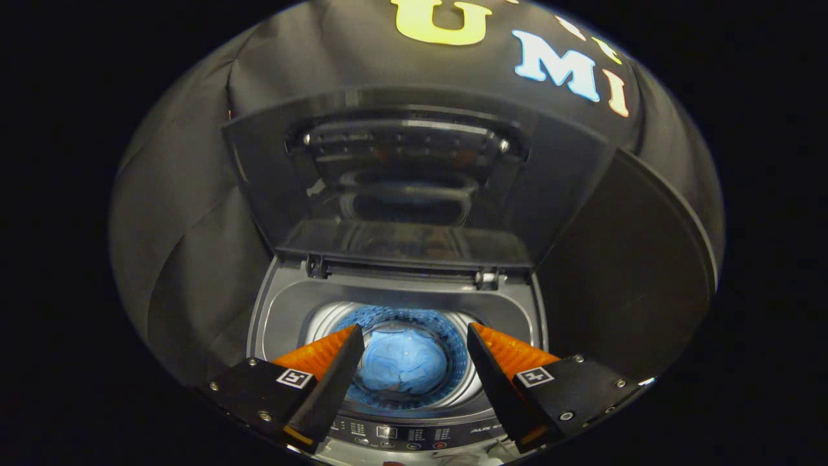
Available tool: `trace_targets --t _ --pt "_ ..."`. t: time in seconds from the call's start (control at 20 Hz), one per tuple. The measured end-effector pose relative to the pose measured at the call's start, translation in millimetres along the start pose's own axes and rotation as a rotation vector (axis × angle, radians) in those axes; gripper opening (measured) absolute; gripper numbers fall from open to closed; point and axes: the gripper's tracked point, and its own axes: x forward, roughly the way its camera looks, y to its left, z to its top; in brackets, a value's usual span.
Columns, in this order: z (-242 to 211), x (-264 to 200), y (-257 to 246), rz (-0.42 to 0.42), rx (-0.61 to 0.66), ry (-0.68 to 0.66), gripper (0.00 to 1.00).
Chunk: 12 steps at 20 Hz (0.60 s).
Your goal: Put the clothes into the washing machine and then close the washing machine lid.
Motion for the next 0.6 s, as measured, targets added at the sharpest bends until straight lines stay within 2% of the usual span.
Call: trace_targets --t 0.2,0.4,0.6 --pt "54.5 -41.7 -8.8 -0.041 0.03 -0.127 0.98" --pt "109.0 -77.6 -23.3 -0.097 0.003 -0.259 0.98" --pt "158.0 -94.0 -37.2 -0.141 0.023 -0.328 0.98"
